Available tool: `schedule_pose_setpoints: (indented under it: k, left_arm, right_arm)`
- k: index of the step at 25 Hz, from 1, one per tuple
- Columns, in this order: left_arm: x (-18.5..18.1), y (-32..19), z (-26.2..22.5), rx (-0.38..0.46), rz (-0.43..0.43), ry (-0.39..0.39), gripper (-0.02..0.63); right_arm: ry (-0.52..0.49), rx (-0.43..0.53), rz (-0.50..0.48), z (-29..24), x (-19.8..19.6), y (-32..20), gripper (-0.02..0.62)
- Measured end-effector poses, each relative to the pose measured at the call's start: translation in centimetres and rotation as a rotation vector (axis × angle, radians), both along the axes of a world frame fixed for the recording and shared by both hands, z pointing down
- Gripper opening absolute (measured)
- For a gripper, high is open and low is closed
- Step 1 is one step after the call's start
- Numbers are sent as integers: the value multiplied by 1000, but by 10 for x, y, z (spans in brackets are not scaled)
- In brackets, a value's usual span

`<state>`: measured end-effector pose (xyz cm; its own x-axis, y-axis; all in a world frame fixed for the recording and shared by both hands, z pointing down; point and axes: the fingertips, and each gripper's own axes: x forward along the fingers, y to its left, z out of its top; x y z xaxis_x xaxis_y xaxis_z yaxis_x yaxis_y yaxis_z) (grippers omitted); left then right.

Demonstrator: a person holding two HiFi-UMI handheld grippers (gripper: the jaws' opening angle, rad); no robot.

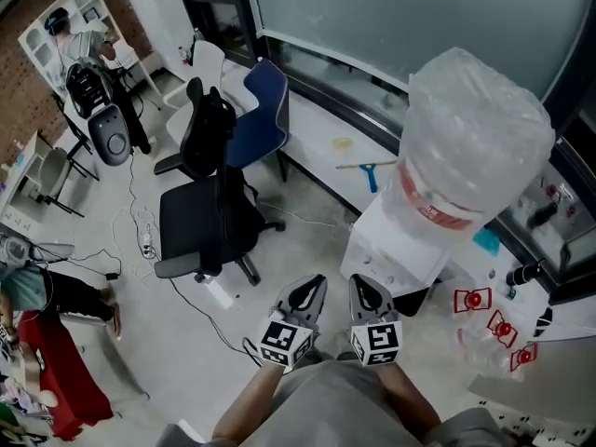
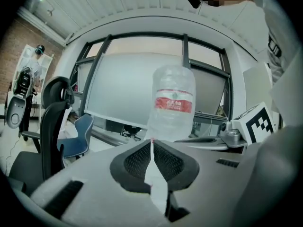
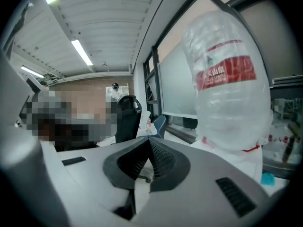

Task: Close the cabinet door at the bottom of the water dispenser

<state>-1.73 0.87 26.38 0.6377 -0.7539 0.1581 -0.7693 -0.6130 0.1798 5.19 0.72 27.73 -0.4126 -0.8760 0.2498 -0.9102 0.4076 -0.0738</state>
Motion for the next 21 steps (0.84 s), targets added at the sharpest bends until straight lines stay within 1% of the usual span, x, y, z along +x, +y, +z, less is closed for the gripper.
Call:
schedule_pose_setpoints:
  k: [4, 6, 13, 21]
  left_arm:
    - [-6, -2, -24, 69, -10, -6, 26]
    - [-7, -2, -32, 93, -11, -6, 26]
    - [-12, 3, -41, 136, -22, 3, 26]
    - [-18, 6, -42, 149, -33, 12, 26]
  right_arm:
    - [-20, 99, -18, -30, -6, 2, 9]
    - [-20, 130, -22, -39, -8, 2, 9]
    - [-15, 159, -25, -46, -13, 5, 9]
    - [-1, 176, -47, -46, -21, 9, 9]
